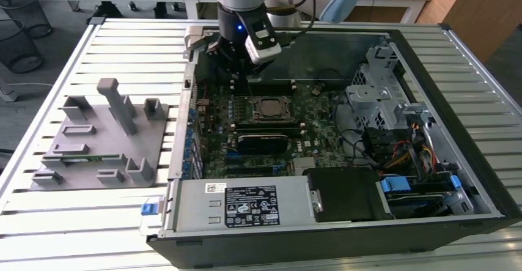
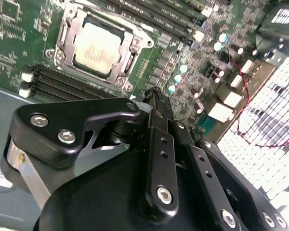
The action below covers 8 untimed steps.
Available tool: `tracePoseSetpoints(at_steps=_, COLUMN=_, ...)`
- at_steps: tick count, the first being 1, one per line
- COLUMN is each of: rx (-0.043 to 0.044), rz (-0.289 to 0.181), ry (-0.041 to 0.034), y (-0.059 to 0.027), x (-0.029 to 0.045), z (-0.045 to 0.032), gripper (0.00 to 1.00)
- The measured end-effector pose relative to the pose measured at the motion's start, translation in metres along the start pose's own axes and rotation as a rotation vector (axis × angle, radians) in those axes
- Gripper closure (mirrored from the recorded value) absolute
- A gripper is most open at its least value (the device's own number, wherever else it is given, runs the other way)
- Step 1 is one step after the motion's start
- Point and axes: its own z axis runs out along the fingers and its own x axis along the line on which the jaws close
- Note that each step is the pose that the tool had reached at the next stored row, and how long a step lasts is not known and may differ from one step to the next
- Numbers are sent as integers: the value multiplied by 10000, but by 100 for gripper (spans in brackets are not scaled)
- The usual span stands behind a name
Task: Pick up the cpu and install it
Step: 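Install the first cpu locking lever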
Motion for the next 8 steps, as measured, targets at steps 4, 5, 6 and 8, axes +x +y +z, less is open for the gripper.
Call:
tracePoseSetpoints(at_steps=4, rx=-1, rz=1, ry=-1, y=63, x=20, z=10, gripper=89)
tracePoseSetpoints(at_steps=5, rx=-1, rz=1, ry=-1, y=72, x=27, z=15, gripper=89)
tracePoseSetpoints(at_steps=6, rx=-1, rz=0, ry=-1, y=83, x=36, z=20, gripper=89)
tracePoseSetpoints(at_steps=8, rx=-1, rz=1, ry=-1, y=103, x=53, z=32, gripper=89)
